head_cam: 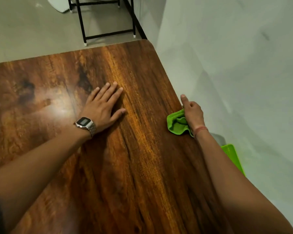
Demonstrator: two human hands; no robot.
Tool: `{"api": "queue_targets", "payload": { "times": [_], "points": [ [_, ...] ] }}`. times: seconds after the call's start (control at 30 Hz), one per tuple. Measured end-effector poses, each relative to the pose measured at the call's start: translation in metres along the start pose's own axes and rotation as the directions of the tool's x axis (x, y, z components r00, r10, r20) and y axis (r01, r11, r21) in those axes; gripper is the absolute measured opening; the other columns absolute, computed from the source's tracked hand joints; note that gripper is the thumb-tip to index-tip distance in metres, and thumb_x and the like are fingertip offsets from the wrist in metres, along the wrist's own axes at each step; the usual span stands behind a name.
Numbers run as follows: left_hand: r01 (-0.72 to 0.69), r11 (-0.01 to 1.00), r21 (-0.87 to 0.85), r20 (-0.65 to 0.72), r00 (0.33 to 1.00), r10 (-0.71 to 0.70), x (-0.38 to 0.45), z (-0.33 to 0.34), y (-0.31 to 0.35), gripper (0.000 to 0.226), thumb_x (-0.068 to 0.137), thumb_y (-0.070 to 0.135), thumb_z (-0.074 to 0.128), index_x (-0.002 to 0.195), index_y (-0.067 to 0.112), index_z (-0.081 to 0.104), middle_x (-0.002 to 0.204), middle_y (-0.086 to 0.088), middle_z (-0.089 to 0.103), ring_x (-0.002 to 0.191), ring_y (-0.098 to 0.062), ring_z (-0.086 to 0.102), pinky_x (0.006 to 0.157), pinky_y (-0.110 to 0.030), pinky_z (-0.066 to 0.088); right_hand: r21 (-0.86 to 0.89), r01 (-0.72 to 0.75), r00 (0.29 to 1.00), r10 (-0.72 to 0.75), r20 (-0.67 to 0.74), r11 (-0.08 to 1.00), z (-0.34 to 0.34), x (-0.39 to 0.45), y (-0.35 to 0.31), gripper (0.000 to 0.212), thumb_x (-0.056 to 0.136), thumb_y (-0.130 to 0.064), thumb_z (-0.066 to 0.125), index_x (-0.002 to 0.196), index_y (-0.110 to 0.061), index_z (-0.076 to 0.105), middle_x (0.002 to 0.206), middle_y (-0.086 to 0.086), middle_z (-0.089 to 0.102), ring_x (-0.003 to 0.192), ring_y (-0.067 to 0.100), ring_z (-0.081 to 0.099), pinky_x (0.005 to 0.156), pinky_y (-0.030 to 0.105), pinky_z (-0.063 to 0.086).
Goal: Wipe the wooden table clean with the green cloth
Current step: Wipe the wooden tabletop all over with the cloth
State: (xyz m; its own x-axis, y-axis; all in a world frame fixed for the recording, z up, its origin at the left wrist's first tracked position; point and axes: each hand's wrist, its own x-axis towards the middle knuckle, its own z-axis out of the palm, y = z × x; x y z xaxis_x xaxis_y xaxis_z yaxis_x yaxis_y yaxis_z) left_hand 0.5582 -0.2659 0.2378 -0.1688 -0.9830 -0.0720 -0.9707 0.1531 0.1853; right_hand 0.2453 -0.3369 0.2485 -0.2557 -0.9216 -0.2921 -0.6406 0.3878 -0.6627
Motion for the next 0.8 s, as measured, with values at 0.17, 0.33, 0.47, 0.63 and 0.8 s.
{"api": "queue_targets", "payload": {
  "times": [0.17,0.33,0.47,0.63,0.8],
  "points": [
    [-0.002,0.999,0.032,-0.032,0.999,0.003,0.010,0.002,-0.016,0.077,0.091,0.069,0.014,0.154,0.026,0.012,0.163,0.002,0.010,0.150,-0.017,0.009,0.121,-0.043,0.011,-0.160,0.039,0.993,-0.021,0.115,0.986,0.000,-0.007,0.003,0.073,0.087,-0.074,0.035,0.069,-0.008,0.059,0.075,0.011,0.063,0.075,0.030,0.057,0.069,0.039,0.042],
    [0.001,1.000,0.028,-0.069,0.998,0.001,0.011,0.008,-0.019,0.073,0.093,0.067,0.016,0.154,0.028,0.010,0.163,0.003,0.009,0.150,-0.015,0.007,0.121,-0.042,0.011,-0.226,0.053,0.997,-0.039,0.064,0.973,-0.010,-0.035,0.039,0.060,0.086,-0.075,0.036,0.090,-0.020,0.062,0.095,0.009,0.067,0.096,0.031,0.059,0.079,0.037,0.039],
    [0.000,1.000,0.014,-0.097,0.995,0.002,0.012,0.013,-0.021,0.072,0.094,0.068,0.017,0.154,0.029,0.011,0.163,0.004,0.010,0.150,-0.015,0.007,0.121,-0.041,0.011,-0.196,0.069,0.997,-0.063,0.038,0.978,0.001,-0.017,0.018,0.063,0.091,-0.065,0.039,0.077,-0.009,0.064,0.079,0.011,0.064,0.085,0.035,0.059,0.072,0.037,0.038],
    [-0.009,1.000,-0.017,-0.113,0.994,0.007,0.012,0.013,-0.020,0.072,0.094,0.068,0.017,0.154,0.028,0.012,0.162,0.004,0.011,0.150,-0.015,0.007,0.121,-0.042,0.011,-0.232,0.172,0.985,-0.160,0.067,0.957,0.038,0.052,-0.044,0.059,0.097,-0.059,0.034,0.079,-0.010,0.063,0.099,0.024,0.068,0.097,0.038,0.061,0.079,0.035,0.041],
    [-0.003,1.000,-0.028,-0.134,0.991,-0.001,0.011,0.014,-0.019,0.073,0.094,0.066,0.020,0.154,0.026,0.014,0.163,0.004,0.011,0.150,-0.016,0.007,0.121,-0.041,0.008,-0.234,0.247,0.969,-0.234,0.081,0.940,0.082,0.125,-0.124,0.064,0.098,-0.058,0.029,0.091,-0.006,0.067,0.114,0.030,0.063,0.109,0.042,0.057,0.091,0.038,0.042]
  ]
}}
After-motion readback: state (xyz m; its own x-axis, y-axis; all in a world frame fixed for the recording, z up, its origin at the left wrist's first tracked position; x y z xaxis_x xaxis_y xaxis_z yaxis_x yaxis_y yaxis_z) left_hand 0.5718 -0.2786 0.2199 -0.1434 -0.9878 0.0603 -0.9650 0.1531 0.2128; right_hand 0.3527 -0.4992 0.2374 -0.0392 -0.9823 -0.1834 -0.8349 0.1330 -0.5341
